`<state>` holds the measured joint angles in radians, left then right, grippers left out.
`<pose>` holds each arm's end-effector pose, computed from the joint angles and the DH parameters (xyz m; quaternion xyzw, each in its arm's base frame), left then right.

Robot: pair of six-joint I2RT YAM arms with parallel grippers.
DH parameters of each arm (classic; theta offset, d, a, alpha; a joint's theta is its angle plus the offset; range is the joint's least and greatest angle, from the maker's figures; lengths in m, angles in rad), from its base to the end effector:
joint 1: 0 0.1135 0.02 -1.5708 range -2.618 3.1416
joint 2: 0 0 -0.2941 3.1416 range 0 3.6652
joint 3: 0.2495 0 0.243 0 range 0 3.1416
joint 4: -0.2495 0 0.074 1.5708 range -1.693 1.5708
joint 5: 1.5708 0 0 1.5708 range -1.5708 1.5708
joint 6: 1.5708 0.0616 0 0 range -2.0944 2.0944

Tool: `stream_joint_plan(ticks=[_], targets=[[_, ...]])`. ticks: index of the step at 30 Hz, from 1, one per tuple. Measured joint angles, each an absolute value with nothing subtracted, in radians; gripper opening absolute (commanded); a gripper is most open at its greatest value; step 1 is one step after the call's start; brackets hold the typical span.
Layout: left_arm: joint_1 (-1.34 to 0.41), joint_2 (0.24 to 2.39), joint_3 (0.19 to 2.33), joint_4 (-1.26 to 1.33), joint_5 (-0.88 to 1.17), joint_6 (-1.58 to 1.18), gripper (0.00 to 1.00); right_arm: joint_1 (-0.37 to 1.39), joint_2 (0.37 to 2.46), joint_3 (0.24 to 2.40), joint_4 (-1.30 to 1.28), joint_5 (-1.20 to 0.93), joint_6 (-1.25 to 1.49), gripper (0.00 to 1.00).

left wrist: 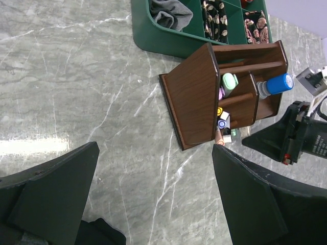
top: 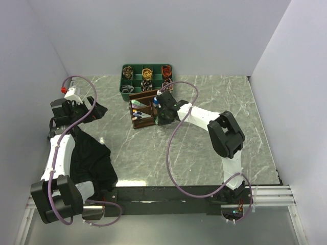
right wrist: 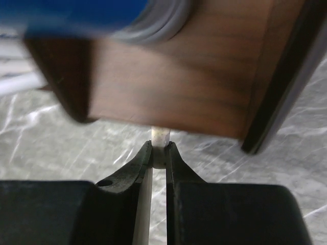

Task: Sort the stationery into containers
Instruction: Place the stationery in the storage box.

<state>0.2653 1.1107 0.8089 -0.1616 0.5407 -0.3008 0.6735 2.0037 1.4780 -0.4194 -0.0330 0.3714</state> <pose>0.2452 0.0338 0.3076 -0.0941 0.8263 -0.2361 0.5026 0.3556 0.2864 0.2043 -0.1482 0.9397 0.1672 0.2588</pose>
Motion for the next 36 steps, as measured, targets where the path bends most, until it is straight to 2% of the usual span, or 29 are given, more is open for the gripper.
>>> stream_joint_plan(ticks=[19, 21, 23, 25, 29, 36], targets=[[0.272, 1.118, 0.809, -0.161, 0.541, -0.301, 0.99, 0.669, 2.063, 1.534, -0.414, 0.102, 0.382, 0.0], [0.272, 1.118, 0.809, -0.161, 0.541, -0.302, 0.99, 0.673, 2.067, 1.534, -0.413, 0.111, 0.382, 0.17], [0.272, 1.118, 0.809, -0.16, 0.542, -0.302, 0.99, 0.678, 2.07, 1.534, -0.412, 0.12, 0.381, 0.3], [0.272, 1.118, 0.809, -0.16, 0.542, -0.302, 0.99, 0.683, 2.071, 1.534, -0.408, 0.126, 0.382, 0.38], [0.272, 1.118, 0.809, -0.16, 0.544, -0.302, 0.99, 0.696, 2.071, 1.535, -0.397, 0.139, 0.378, 0.43], [0.272, 1.118, 0.808, -0.154, 0.549, -0.306, 0.99, 0.7, 2.068, 1.529, -0.391, 0.147, 0.382, 0.4]])
